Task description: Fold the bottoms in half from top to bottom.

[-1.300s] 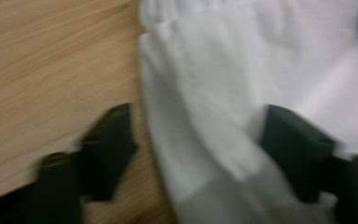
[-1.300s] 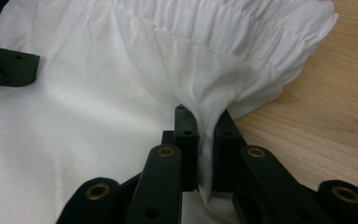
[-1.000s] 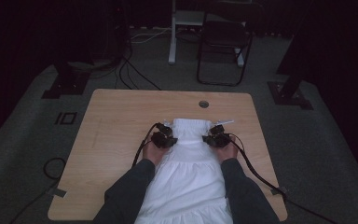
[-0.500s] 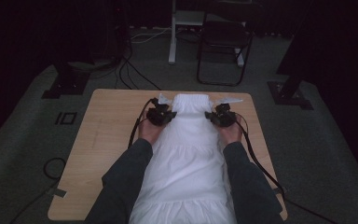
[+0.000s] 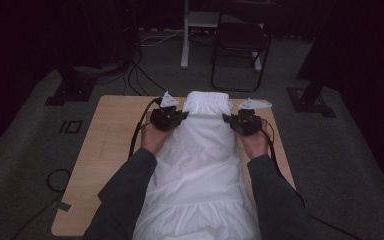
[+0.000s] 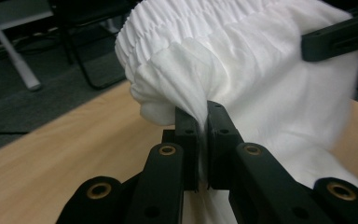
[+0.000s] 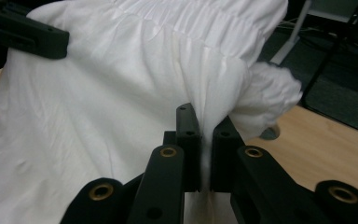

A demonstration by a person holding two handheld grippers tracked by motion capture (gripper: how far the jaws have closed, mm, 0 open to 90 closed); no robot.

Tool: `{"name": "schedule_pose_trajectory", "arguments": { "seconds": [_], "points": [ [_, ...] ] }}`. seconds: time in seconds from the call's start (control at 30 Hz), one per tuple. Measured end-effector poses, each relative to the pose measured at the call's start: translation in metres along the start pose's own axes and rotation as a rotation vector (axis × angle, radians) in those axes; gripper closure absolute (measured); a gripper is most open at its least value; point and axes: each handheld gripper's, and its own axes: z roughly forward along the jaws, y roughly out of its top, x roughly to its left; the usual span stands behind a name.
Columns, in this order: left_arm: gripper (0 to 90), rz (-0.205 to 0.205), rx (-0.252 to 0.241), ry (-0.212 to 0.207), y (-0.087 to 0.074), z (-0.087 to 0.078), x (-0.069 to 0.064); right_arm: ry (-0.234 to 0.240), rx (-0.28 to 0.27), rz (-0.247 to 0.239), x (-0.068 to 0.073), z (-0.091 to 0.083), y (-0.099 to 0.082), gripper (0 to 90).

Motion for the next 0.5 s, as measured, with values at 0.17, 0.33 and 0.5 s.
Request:
{"name": "schedule_pose_trajectory", "arguments": {
  "seconds": [0.17, 0.33, 0.5],
  "points": [
    [85.4, 0.064, 0.006, -0.029, -0.019, -0.028, -0.029, 0.035, 0.005, -0.035, 0.023, -0.026, -0.022, 85.0],
    [85.1, 0.089, 0.007, -0.051, -0.048, -0.052, -0.055, 0.096, 0.013, -0.037, 0.045, -0.045, -0.050, 85.0],
    [84.8, 0.054, 0.057, -0.077, -0.092, -0.058, -0.072, 0.131, 0.065, -0.048, 0.069, -0.047, -0.086, 84.8]
  ]
}}
